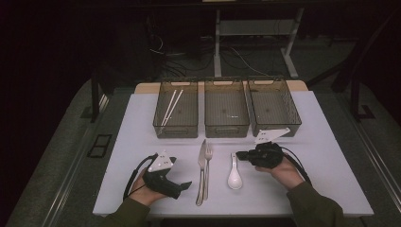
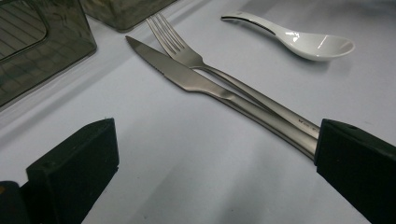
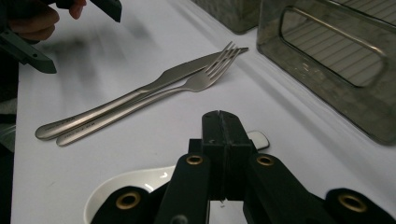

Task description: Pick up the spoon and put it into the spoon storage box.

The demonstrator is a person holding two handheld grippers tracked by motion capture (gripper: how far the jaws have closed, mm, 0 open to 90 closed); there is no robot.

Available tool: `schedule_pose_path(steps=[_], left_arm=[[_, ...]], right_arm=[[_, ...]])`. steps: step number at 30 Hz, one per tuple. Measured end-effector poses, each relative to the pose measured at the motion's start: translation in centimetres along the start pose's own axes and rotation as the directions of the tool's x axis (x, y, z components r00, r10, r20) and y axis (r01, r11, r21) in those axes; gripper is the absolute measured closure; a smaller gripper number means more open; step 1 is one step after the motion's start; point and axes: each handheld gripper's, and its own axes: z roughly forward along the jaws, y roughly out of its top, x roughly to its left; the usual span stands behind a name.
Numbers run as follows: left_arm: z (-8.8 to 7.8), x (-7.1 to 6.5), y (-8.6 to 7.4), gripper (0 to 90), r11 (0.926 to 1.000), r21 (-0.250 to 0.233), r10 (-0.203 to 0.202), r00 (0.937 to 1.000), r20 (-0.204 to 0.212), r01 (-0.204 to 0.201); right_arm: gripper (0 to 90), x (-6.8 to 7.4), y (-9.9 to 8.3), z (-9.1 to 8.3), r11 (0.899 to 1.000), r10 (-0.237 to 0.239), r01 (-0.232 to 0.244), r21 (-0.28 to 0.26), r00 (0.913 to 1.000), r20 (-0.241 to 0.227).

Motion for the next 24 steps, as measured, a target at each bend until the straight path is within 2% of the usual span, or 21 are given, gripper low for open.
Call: schedule_pose_path(steps=[9,16,20,24], left_arm=[[0.0,0.3,0.0,0.0,0.9997,-0.013,-0.019,0.9998,0.009,0.019],[0.0,0.3,0.0,0.0,0.9997,-0.014,-0.021,0.9997,0.010,0.021],[0.0,0.3,0.0,0.0,0.9997,-0.012,-0.019,0.9998,0.012,0.019],[-0.1,0.3,-0.1,0.0,0.9998,-0.010,-0.015,0.9998,0.012,0.016]], right_arm=[[89.8,-0.2,1.2,2.7,0.998,-0.025,0.025,0.060,0.9997,0.006],[89.8,-0.4,1.5,5.0,0.992,-0.049,0.046,0.118,0.9986,0.021],[89.8,-0.5,1.2,5.2,0.986,-0.057,0.050,0.161,0.9975,0.041],[89.8,-0.6,1.0,4.9,0.983,-0.059,0.048,0.177,0.9966,0.058]])
